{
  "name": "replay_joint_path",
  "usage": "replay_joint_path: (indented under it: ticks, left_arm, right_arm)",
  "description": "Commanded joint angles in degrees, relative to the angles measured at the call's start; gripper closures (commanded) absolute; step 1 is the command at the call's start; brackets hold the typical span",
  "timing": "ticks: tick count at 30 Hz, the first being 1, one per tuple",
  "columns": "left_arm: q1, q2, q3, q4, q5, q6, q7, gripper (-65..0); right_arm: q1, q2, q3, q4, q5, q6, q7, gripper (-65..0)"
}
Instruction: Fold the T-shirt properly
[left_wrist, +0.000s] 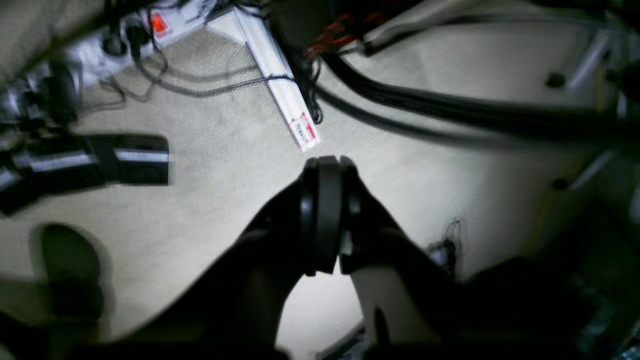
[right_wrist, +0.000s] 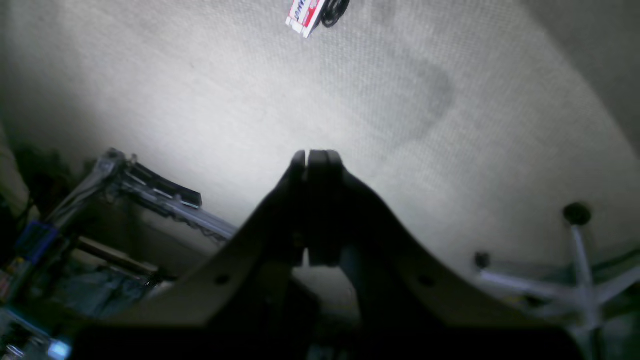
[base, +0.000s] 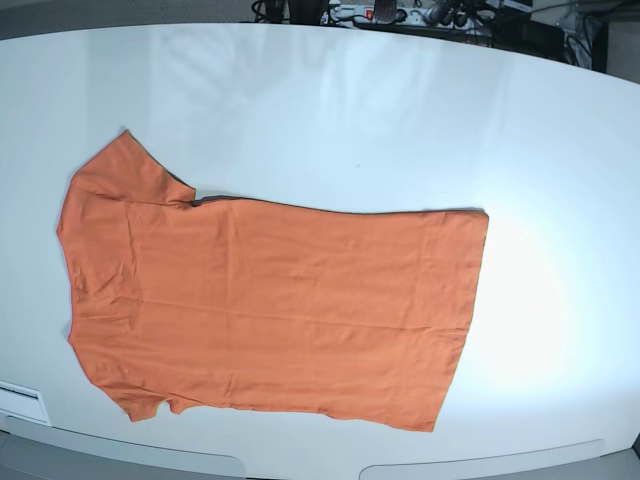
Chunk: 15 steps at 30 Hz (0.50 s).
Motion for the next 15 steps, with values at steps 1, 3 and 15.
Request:
replay_joint_path:
  ticks: [1,3,15]
  left_arm:
    - [2.86,-1.86,-0.09,5.11,1.07,0.02,-0.37,0.0]
    - [6.97,-4.7,-0.92,14.03,4.98,2.14,-0.35,0.0]
    - [14.95,-12.87,-16.09,41.2,25.16,6.01,-0.66,0.0]
  right_arm:
    - [-3.13,1.51,0.04,4.35,0.22,-0.9,0.22,0.0]
    - [-7.8,4.44,0.04,11.91,-1.29,-3.28,0.2,0.0]
    - [-16.08,10.75,0.07,36.33,-25.51,-14.64,-0.61,0.0]
